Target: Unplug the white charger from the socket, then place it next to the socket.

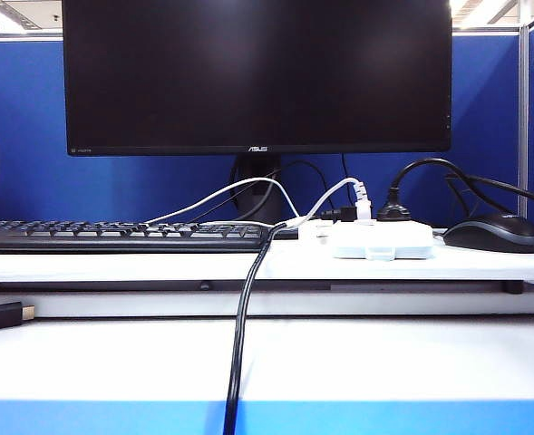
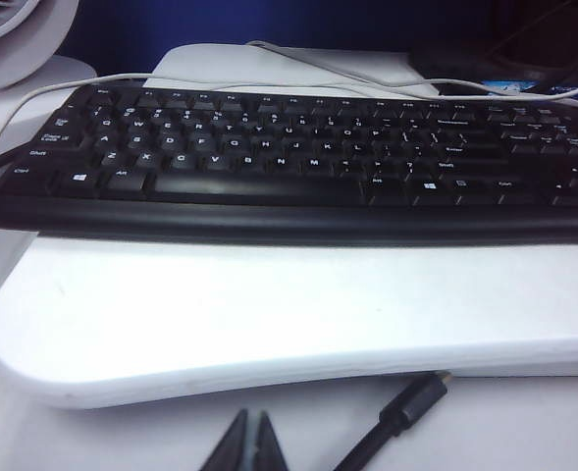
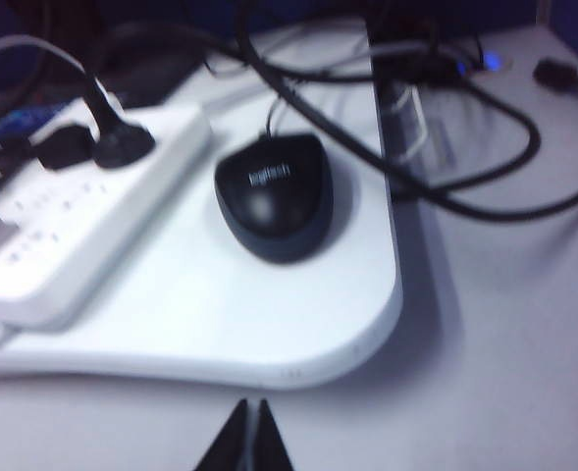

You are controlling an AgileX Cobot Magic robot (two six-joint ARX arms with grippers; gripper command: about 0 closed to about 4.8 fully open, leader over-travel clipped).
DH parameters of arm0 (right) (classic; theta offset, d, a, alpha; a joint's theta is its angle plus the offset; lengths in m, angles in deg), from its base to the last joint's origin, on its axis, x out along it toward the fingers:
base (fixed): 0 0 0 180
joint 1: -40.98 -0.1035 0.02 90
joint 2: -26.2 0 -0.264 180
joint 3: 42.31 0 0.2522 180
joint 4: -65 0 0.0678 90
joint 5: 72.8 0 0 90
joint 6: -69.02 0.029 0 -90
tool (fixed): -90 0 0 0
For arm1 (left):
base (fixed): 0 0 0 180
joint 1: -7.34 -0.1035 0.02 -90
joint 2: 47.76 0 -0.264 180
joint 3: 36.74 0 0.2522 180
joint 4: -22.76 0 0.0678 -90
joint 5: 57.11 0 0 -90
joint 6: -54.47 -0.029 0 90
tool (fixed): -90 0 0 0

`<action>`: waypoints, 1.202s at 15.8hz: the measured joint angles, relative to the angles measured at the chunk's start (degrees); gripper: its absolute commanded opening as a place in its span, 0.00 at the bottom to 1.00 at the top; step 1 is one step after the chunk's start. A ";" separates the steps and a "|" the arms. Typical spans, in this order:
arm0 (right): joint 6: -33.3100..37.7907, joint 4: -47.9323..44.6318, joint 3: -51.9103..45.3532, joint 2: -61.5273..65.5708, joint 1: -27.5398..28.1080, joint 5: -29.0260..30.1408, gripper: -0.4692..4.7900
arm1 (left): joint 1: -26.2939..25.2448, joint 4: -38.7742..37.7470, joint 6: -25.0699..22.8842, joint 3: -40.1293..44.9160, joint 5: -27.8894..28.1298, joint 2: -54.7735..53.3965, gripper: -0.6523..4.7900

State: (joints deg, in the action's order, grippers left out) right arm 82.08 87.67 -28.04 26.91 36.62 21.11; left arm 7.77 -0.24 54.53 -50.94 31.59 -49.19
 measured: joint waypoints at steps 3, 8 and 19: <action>0.00 0.46 0.00 -0.55 1.40 0.02 0.08 | 0.00 0.00 0.00 0.00 0.00 0.02 0.12; -6.12 0.83 0.00 -0.55 3.69 -1.25 0.08 | 0.00 0.00 0.00 0.00 0.00 0.09 0.12; -21.53 0.83 0.00 -0.55 3.96 -1.25 0.08 | 0.00 0.00 0.00 0.00 0.00 0.09 0.12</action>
State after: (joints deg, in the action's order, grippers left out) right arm 60.55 88.50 -28.04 26.37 40.57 19.86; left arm 7.77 -0.24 54.53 -50.94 31.59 -49.11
